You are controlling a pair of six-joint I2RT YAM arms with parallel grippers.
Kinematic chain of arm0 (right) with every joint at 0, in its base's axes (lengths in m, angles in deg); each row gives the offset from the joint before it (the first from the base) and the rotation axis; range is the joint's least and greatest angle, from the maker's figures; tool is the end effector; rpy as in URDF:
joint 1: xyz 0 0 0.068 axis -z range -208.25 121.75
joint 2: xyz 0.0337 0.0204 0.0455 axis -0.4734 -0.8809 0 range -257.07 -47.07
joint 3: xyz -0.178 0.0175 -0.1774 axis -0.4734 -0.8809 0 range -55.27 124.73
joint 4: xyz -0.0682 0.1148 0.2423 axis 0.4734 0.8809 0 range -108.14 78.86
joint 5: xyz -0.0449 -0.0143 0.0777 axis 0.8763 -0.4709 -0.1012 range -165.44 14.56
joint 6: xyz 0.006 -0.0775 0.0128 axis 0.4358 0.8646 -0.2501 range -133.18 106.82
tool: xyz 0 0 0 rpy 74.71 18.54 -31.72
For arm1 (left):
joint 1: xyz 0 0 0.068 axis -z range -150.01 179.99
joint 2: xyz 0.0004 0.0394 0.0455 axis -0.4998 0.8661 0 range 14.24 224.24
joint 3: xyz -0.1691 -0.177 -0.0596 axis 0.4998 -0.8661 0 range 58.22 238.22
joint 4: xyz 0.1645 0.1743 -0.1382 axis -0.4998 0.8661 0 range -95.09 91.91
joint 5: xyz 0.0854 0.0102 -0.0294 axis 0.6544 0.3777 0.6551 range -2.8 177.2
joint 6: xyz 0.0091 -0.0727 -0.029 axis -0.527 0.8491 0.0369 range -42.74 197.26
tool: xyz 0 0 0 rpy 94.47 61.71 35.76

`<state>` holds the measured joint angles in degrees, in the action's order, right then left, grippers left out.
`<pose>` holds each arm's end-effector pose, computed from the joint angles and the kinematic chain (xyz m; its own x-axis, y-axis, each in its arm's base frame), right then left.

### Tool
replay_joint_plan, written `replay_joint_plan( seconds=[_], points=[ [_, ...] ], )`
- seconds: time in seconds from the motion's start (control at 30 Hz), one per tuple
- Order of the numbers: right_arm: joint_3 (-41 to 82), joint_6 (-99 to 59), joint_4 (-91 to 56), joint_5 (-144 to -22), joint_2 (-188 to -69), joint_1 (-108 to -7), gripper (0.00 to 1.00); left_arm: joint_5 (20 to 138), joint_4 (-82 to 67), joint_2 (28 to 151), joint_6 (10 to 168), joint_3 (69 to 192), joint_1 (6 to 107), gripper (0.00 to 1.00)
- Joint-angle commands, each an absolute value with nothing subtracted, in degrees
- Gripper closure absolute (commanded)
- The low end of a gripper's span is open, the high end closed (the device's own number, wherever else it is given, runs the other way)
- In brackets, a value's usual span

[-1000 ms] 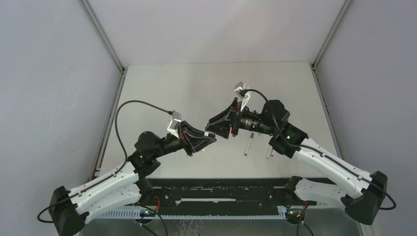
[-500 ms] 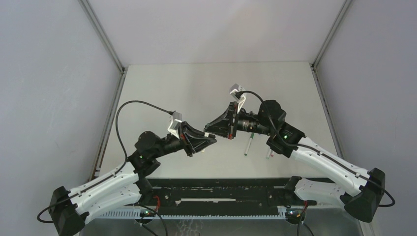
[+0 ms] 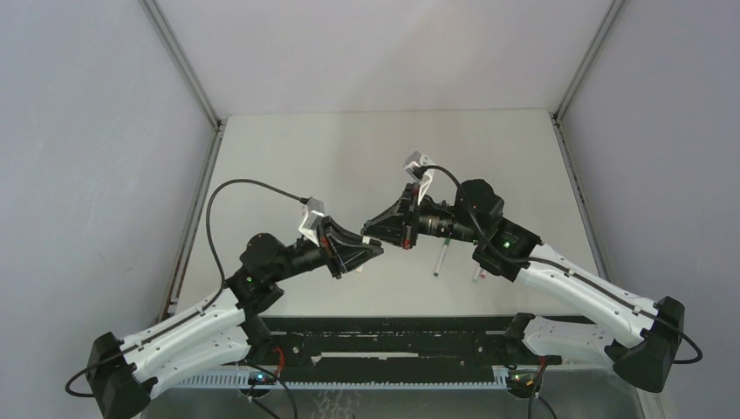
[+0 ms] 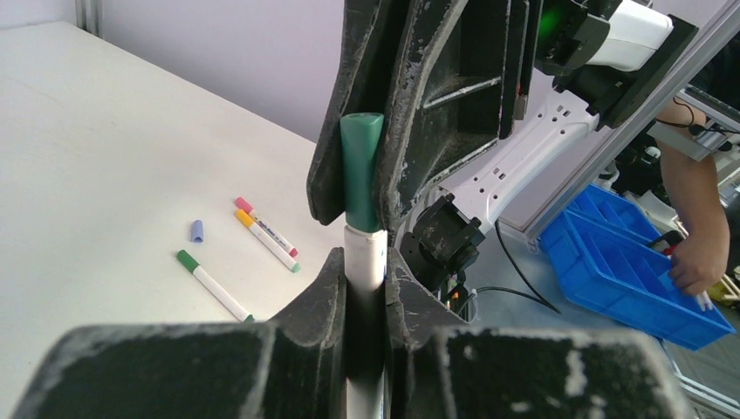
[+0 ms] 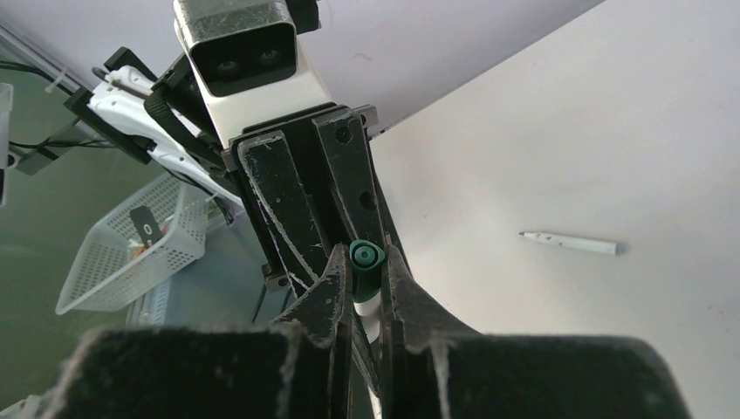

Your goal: Insert the pens into the pen caps

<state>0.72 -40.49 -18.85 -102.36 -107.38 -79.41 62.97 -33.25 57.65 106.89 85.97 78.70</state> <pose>0.1636 0.2521 0.3557 -0.4839 0.0515 -0.8736 -0.8506 0.2068 0.4834 0.1402 -0.2017 0.2967 -0.3455 -0.2900 -0.8925 0.8960 0.1809 -0.4056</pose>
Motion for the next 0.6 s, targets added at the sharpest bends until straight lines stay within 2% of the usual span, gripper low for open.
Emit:
replay_joint_plan(
  seconds=[0.0,0.57],
  points=[
    [-0.59,-39.03,-13.67,-107.21,-107.81,-83.85,1.0,67.18,-40.8,57.63,109.35,89.63,76.31,1.0],
    [-4.16,-38.85,-7.07,-116.02,-110.42,-87.18,1.0,61.81,-42.49,58.64,109.34,94.1,72.19,1.0]
  ],
)
